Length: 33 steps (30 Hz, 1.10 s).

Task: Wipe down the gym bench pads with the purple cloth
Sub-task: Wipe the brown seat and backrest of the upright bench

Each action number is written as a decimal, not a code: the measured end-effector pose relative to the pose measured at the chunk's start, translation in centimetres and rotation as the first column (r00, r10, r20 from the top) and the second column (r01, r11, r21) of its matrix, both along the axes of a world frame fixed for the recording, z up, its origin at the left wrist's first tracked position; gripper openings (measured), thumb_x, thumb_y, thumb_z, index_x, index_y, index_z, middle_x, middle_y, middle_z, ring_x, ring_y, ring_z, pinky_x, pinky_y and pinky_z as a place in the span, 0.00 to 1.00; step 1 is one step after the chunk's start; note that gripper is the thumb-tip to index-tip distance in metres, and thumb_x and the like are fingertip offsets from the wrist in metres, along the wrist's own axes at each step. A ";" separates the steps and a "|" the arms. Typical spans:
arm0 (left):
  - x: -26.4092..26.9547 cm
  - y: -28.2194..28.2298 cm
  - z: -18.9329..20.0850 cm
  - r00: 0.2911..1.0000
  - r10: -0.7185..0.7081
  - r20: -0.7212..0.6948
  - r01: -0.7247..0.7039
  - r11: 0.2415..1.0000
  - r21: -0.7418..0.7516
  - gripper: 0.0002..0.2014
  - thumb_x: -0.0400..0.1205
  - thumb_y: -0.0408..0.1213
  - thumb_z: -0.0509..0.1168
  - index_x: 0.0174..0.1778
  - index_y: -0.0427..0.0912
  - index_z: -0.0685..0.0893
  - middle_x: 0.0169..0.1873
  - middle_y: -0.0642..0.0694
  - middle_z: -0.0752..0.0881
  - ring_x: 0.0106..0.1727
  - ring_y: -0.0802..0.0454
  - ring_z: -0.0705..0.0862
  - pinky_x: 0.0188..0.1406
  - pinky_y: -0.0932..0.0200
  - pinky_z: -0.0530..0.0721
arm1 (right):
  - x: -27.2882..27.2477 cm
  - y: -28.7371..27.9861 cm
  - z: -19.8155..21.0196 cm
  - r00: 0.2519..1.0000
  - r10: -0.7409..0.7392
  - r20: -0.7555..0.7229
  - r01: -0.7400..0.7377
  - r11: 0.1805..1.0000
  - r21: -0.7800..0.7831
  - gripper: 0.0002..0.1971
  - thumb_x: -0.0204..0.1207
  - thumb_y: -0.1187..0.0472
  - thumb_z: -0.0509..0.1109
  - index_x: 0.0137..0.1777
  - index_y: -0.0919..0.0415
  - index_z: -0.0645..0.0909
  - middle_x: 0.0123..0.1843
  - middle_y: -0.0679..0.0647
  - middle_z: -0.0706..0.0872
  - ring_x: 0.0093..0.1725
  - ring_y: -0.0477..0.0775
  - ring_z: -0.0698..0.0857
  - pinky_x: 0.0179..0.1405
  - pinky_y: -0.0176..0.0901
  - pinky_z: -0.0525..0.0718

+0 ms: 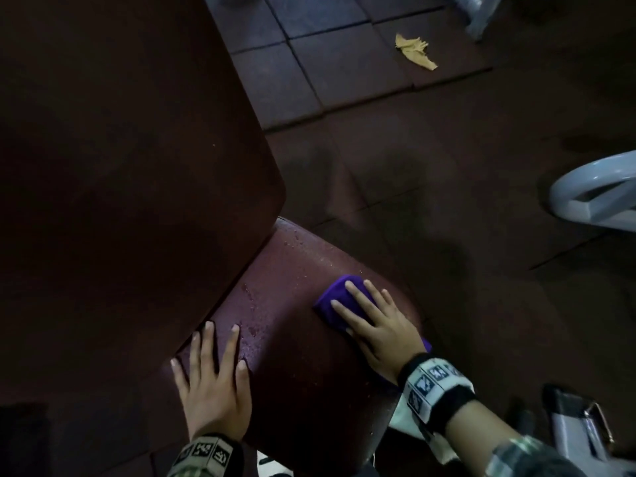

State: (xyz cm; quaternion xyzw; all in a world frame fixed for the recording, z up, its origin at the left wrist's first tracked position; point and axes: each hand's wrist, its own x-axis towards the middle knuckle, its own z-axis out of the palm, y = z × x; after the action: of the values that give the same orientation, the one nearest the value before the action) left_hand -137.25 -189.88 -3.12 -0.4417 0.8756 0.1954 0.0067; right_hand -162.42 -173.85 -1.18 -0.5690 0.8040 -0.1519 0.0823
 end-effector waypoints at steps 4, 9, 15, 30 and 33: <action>0.0 0.0 0.2 1.000 0.002 0.020 -0.003 1.000 0.014 0.28 0.84 0.52 0.44 0.83 0.61 0.53 0.85 0.48 0.54 0.84 0.46 0.53 0.81 0.43 0.35 | -3.3 -2.2 -0.5 0.993 -0.110 0.044 0.106 0.990 0.097 0.25 0.80 0.48 0.52 0.78 0.42 0.60 0.80 0.57 0.66 0.75 0.67 0.69 0.70 0.63 0.69; 0.0 0.0 0.4 0.999 -0.007 0.045 0.006 1.000 0.029 0.28 0.86 0.57 0.36 0.83 0.59 0.55 0.85 0.48 0.54 0.85 0.47 0.51 0.81 0.41 0.37 | -4.4 3.2 -1.8 0.839 -0.462 0.288 0.451 0.886 0.108 0.31 0.76 0.40 0.45 0.79 0.46 0.58 0.81 0.50 0.61 0.79 0.61 0.62 0.77 0.50 0.63; -0.1 -0.1 0.4 0.999 -0.010 0.047 0.008 0.999 0.036 0.27 0.86 0.56 0.37 0.83 0.59 0.56 0.85 0.47 0.54 0.85 0.48 0.51 0.81 0.40 0.37 | 2.6 6.4 -1.9 0.944 -0.308 0.118 0.310 0.951 0.002 0.27 0.82 0.51 0.50 0.81 0.41 0.51 0.84 0.52 0.50 0.80 0.66 0.52 0.77 0.58 0.58; 0.0 0.1 0.4 1.000 -0.005 -0.011 0.005 1.000 -0.002 0.27 0.85 0.53 0.44 0.82 0.56 0.62 0.84 0.45 0.58 0.84 0.46 0.53 0.81 0.37 0.41 | -3.4 3.0 -2.0 0.882 -0.421 0.212 0.419 0.906 0.059 0.27 0.79 0.47 0.48 0.79 0.39 0.55 0.81 0.50 0.59 0.79 0.63 0.63 0.76 0.51 0.62; 0.0 0.2 0.4 1.000 -0.007 -0.005 0.007 1.000 0.004 0.27 0.86 0.54 0.41 0.82 0.57 0.61 0.84 0.46 0.57 0.84 0.46 0.53 0.82 0.39 0.38 | 0.4 6.1 -2.0 0.904 -0.401 0.146 0.402 0.915 0.022 0.29 0.79 0.53 0.51 0.80 0.38 0.51 0.84 0.50 0.52 0.81 0.64 0.55 0.76 0.50 0.61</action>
State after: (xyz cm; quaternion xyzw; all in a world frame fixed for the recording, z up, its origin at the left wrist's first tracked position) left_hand -137.27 -189.71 -2.75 -0.4383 0.8767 0.1982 0.0062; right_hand -161.99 -167.74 -3.20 -0.3789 0.8949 -0.2105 0.1060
